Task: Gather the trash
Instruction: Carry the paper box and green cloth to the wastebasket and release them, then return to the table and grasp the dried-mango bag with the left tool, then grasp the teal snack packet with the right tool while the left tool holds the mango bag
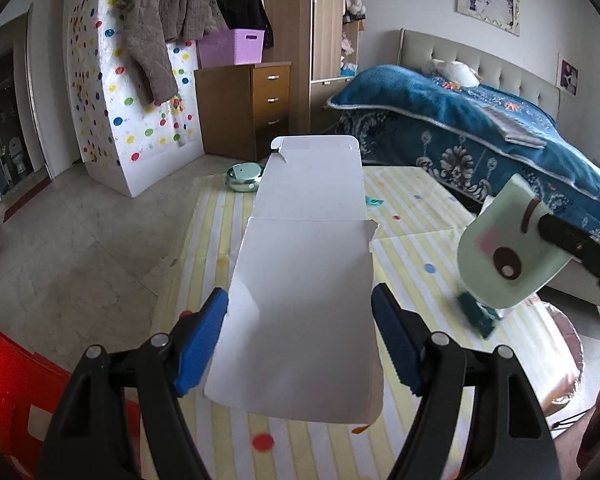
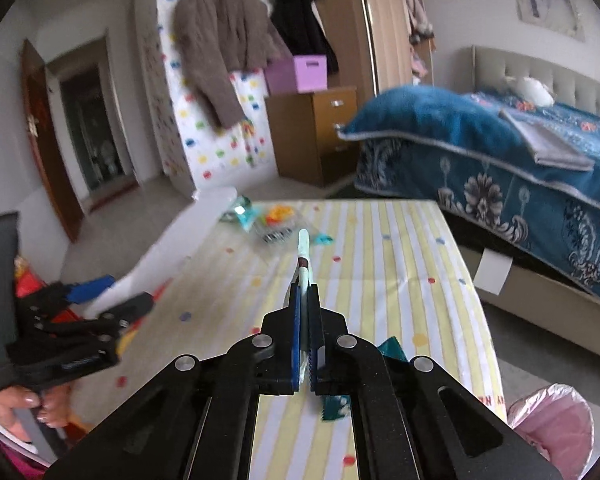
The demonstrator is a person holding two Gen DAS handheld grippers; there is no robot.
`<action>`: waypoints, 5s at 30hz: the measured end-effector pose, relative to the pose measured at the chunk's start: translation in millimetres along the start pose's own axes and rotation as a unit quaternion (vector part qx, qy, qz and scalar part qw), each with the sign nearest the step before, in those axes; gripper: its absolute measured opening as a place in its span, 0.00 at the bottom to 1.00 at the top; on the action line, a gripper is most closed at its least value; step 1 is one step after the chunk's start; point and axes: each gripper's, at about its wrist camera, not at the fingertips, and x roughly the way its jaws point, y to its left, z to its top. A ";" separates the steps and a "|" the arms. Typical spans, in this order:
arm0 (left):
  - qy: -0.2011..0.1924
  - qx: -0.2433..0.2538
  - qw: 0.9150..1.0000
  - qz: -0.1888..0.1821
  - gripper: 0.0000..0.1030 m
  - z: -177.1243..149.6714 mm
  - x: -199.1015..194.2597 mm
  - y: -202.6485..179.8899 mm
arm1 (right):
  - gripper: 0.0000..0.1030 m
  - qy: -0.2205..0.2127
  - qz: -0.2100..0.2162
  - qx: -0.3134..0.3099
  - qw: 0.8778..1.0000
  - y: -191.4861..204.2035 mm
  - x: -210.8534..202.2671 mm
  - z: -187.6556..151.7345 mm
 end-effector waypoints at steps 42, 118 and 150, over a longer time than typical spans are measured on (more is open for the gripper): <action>0.083 0.234 0.928 -0.279 0.82 -71.2 38.5 -394.2 | 0.04 0.014 -0.293 0.200 0.935 -254.5 -180.8 -149.8; 0.111 0.032 0.993 0.036 0.02 75.4 197.0 -73.4 | 0.37 0.038 -0.126 0.053 0.990 -69.7 16.4 -20.0; 0.037 0.069 0.997 0.002 0.02 -14.7 58.3 -50.1 | 0.12 0.097 -0.047 0.078 0.991 -52.7 56.9 -49.7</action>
